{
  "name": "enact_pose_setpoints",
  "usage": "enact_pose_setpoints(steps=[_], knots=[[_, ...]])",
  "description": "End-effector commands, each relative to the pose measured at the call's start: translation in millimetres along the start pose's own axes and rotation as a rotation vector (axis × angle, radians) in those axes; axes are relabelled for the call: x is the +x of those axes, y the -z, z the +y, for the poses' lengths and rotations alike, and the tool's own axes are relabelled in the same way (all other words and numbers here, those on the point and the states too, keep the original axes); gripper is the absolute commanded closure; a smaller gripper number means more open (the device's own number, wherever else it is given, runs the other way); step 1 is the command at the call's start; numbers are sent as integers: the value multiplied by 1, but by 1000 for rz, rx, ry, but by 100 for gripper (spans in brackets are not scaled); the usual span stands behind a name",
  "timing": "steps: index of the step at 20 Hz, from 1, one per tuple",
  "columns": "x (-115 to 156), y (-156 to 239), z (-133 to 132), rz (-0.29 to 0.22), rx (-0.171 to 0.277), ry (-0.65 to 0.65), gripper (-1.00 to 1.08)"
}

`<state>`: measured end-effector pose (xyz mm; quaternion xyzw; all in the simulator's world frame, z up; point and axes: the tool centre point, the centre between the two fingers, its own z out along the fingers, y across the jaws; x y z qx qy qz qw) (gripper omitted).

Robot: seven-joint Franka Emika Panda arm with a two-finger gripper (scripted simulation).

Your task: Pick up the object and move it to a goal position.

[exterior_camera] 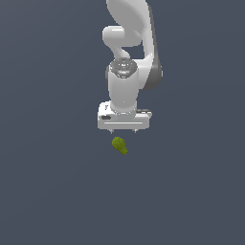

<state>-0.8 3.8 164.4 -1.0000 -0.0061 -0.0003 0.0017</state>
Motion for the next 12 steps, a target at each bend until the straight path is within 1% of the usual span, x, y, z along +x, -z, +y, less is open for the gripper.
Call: enact_pose_setpoints(steps=[1, 8, 12], knots=[[0, 0, 0, 0, 0, 0, -92], [7, 14, -13, 13, 0, 10, -92], [8, 16, -14, 15, 0, 8, -92]])
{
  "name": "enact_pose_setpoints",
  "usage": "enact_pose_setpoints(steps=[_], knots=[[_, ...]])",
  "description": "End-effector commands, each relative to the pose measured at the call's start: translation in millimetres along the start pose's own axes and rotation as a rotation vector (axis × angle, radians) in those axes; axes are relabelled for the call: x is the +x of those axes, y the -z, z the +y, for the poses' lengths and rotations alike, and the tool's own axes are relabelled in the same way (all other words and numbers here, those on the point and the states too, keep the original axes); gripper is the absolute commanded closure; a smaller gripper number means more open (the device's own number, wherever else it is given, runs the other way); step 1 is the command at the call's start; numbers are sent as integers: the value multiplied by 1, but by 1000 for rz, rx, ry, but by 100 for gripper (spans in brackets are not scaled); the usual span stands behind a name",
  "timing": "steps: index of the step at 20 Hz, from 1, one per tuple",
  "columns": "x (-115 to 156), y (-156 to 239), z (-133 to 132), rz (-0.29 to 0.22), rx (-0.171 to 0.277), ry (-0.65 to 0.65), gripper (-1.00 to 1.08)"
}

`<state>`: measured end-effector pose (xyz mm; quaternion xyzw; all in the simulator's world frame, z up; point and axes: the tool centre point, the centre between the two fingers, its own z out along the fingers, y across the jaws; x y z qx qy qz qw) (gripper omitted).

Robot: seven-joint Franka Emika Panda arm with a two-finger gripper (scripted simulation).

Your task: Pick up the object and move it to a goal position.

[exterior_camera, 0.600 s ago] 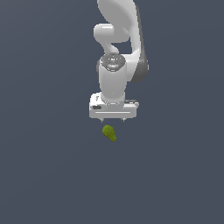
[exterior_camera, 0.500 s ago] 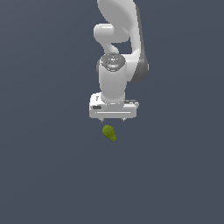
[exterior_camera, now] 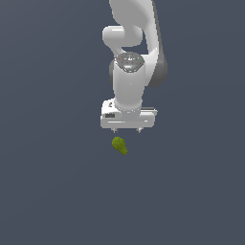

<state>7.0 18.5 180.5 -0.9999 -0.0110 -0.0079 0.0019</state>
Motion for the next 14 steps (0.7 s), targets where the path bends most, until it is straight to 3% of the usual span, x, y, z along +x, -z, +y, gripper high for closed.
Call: enact_pose_setpoints(steps=[1, 14], knots=[[0, -1, 1, -1, 0, 0, -92], [-3, -45, 18, -9, -3, 130, -92]])
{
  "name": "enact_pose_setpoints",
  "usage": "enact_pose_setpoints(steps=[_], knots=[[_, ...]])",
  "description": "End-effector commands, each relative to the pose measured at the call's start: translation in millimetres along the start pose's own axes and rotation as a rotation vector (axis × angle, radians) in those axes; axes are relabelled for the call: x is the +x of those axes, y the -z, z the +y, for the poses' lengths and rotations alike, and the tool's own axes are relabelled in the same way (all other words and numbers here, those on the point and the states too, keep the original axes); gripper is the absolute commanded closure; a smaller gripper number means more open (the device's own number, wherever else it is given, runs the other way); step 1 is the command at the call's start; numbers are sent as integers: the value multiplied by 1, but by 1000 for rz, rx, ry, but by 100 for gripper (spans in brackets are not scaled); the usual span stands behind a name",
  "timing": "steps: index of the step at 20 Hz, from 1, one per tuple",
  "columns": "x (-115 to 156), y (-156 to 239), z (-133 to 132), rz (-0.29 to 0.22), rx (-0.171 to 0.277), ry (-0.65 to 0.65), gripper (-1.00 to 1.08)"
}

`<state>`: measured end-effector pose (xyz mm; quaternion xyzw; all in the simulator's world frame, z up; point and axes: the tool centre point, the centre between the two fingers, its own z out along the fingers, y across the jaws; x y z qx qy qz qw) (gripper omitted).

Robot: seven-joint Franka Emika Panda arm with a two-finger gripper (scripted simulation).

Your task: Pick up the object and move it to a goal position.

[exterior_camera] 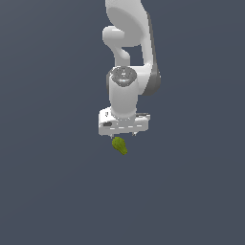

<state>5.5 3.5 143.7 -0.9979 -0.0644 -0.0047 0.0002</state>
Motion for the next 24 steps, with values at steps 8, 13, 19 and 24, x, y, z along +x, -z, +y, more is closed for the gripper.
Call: enact_pose_setpoints(steps=[8, 13, 19, 24], knots=[[-8, -43, 16, -8, 0, 127, -92], [-10, -52, 19, -9, 1, 154, -92], [-11, -55, 19, -10, 1, 152, -92], [-11, -76, 19, -10, 1, 154, -92]])
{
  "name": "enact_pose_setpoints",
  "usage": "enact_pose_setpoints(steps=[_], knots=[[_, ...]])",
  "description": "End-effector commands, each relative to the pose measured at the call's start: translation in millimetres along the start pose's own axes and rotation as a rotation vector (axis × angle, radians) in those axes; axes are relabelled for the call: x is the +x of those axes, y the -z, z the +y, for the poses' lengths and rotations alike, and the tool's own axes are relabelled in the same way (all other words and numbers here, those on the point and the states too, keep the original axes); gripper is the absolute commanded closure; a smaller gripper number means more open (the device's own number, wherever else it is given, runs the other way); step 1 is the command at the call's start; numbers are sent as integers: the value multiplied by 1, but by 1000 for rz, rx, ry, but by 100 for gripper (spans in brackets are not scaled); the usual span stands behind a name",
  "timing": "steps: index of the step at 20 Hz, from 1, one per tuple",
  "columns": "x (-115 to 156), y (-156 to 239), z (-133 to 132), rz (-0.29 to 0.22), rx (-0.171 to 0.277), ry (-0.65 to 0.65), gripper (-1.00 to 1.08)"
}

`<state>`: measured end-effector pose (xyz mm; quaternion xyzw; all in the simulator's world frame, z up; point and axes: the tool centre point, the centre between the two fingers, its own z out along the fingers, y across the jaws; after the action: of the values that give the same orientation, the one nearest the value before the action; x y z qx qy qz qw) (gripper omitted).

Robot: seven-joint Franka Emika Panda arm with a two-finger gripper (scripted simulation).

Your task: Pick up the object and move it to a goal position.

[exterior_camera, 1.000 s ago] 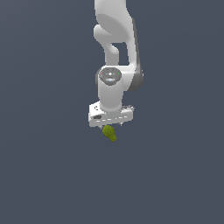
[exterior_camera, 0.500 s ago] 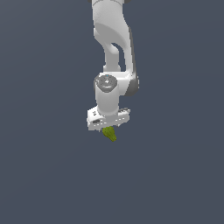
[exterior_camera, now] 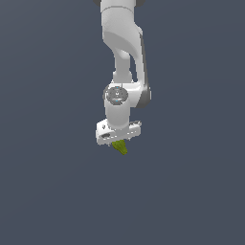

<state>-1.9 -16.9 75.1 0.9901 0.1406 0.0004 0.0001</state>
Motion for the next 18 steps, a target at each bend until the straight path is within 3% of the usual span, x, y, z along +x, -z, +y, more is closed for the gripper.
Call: enact_pose_setpoints(steps=[1, 9, 10, 18], knots=[[-1, -14, 0, -1, 0, 1, -92], [0, -34, 0, -1, 0, 3, -92], [0, -34, 0, -1, 0, 3, 108], [0, -34, 0, -1, 0, 3, 108]])
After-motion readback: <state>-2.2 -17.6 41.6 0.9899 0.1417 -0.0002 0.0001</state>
